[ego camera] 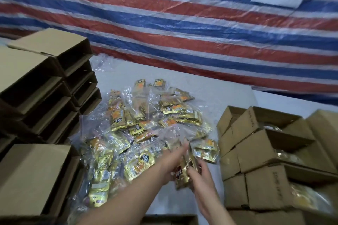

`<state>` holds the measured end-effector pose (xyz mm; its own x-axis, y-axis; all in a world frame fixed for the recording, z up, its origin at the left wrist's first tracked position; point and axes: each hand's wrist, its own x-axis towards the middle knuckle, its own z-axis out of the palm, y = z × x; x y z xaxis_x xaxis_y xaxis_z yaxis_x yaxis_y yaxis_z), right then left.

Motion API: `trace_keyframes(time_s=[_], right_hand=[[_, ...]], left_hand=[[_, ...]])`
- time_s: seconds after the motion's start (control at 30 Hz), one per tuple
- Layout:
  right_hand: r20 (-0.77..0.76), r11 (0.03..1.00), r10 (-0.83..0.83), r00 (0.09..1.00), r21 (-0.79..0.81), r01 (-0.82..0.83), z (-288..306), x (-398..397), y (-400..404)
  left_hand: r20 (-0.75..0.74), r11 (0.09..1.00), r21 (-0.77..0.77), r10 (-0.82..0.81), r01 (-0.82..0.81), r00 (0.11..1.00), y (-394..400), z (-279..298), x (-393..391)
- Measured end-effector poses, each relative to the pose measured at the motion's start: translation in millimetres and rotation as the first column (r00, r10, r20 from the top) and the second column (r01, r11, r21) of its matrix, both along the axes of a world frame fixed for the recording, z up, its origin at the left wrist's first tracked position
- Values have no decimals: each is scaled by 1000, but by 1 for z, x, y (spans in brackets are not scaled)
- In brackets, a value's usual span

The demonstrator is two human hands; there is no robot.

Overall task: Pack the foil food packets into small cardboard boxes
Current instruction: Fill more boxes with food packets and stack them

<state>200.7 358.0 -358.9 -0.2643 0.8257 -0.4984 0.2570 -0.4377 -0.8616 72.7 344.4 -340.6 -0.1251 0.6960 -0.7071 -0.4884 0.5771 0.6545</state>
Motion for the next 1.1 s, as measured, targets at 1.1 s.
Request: trace_keyframes(time_s=[1.1], right_hand=[[25, 731, 654, 756, 237, -640, 27, 43, -80]], left_hand=[[-673, 891, 173, -204, 420, 711, -149, 42, 20]])
